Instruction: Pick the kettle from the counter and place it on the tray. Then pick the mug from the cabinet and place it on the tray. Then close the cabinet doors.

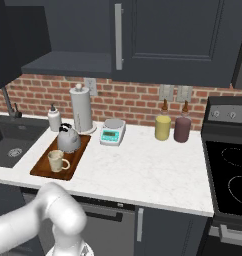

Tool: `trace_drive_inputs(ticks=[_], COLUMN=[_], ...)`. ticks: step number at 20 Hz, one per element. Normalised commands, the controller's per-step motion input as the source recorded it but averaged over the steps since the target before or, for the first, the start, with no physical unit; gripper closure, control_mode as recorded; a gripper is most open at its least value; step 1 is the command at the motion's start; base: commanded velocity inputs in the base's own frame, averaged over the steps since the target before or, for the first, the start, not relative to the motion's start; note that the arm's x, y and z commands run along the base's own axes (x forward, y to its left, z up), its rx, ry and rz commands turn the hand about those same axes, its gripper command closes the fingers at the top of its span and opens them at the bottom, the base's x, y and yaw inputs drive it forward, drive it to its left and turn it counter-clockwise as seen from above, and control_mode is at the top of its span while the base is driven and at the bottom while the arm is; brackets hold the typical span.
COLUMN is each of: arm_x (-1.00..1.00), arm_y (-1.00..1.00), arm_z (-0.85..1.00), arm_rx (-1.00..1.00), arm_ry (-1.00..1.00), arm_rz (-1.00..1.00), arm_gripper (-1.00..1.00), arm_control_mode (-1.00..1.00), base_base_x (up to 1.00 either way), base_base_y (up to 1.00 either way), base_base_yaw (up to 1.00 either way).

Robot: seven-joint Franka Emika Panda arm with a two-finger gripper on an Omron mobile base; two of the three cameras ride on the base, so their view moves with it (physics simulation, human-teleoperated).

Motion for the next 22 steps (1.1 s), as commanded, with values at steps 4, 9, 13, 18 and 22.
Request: trace_drive_inputs(ticks=[4,9,13,18,22], arm_x=[0.60,0.50,0.30,0.26,0.38], arm_y=[0.40,0.36,0.03,-0.02,-0.10], arm_z=[-0.10,-0.10,0.00,0.01,0.00], arm_rx=[-0.02,-0.02,0.00,0.00,0.00], arm_ry=[0.00,-0.01,-0.07,-0.03,-0.06], arm_rz=[-0.08,-0.03,-0.01,0.00,0.00], arm_gripper=[1.00,1.00,1.00,1.00,1.00], arm_control_mode=[-1.00,-1.00,-1.00,-1.00,-1.00], base_base_x=[0.00,0.00,0.00,0.00,0.00], base_base_y=[0.00,0.00,0.00,0.00,0.00], base_base_yaw=[0.00,0.00,0.00,0.00,0.00])
